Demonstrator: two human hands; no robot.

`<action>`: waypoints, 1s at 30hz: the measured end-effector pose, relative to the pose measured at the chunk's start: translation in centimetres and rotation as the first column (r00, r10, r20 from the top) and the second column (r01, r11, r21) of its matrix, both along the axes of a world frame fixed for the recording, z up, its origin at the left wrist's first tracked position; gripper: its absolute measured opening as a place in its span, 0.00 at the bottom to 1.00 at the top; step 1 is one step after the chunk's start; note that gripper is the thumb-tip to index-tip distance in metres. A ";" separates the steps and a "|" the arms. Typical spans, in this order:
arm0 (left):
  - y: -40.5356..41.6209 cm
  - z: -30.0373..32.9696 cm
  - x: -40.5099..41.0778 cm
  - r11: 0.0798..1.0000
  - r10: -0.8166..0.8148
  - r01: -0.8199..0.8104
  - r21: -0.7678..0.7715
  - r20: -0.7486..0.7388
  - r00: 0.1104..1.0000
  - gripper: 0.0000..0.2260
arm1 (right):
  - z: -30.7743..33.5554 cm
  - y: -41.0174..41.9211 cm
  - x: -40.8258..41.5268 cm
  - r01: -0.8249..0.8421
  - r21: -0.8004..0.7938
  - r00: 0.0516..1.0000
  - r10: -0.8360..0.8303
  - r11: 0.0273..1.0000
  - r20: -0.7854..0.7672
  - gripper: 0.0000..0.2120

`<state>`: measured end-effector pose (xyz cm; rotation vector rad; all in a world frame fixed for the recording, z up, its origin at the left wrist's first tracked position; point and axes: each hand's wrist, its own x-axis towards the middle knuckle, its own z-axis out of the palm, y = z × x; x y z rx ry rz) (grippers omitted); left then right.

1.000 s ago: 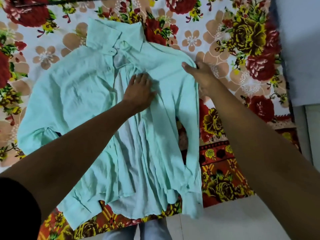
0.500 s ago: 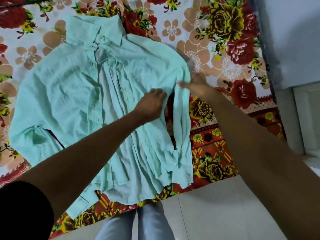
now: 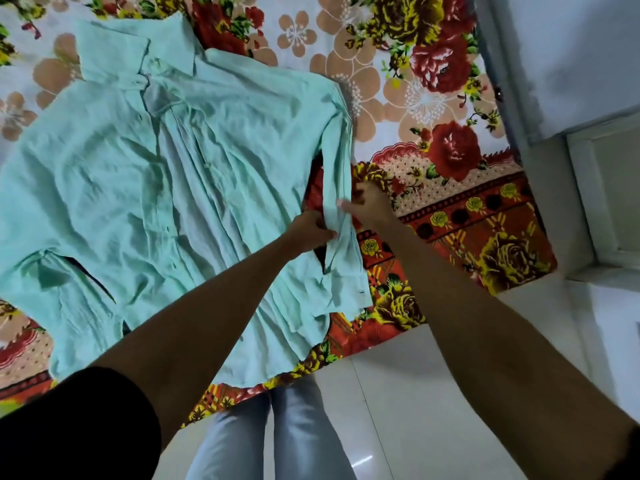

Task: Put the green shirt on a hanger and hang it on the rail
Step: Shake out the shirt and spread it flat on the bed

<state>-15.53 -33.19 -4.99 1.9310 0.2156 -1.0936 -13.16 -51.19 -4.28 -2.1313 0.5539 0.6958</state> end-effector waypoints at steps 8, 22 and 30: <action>-0.3 0.3 -2.8 0.946 0.233 -0.262 -0.191 -0.161 0.959 0.17 | 0.3 -0.6 -4.6 0.176 0.056 0.958 -0.184 0.983 0.219 0.10; -1.6 0.8 -6.5 0.809 0.403 -0.561 -0.174 -0.531 0.745 0.12 | 1.6 -0.7 -14.4 0.198 0.112 0.980 -0.193 0.974 -0.052 0.10; -3.1 1.8 -7.6 0.849 0.262 -0.423 -0.316 -0.443 0.857 0.13 | 3.6 -2.7 -14.5 0.445 0.334 0.884 -0.468 0.831 -0.014 0.12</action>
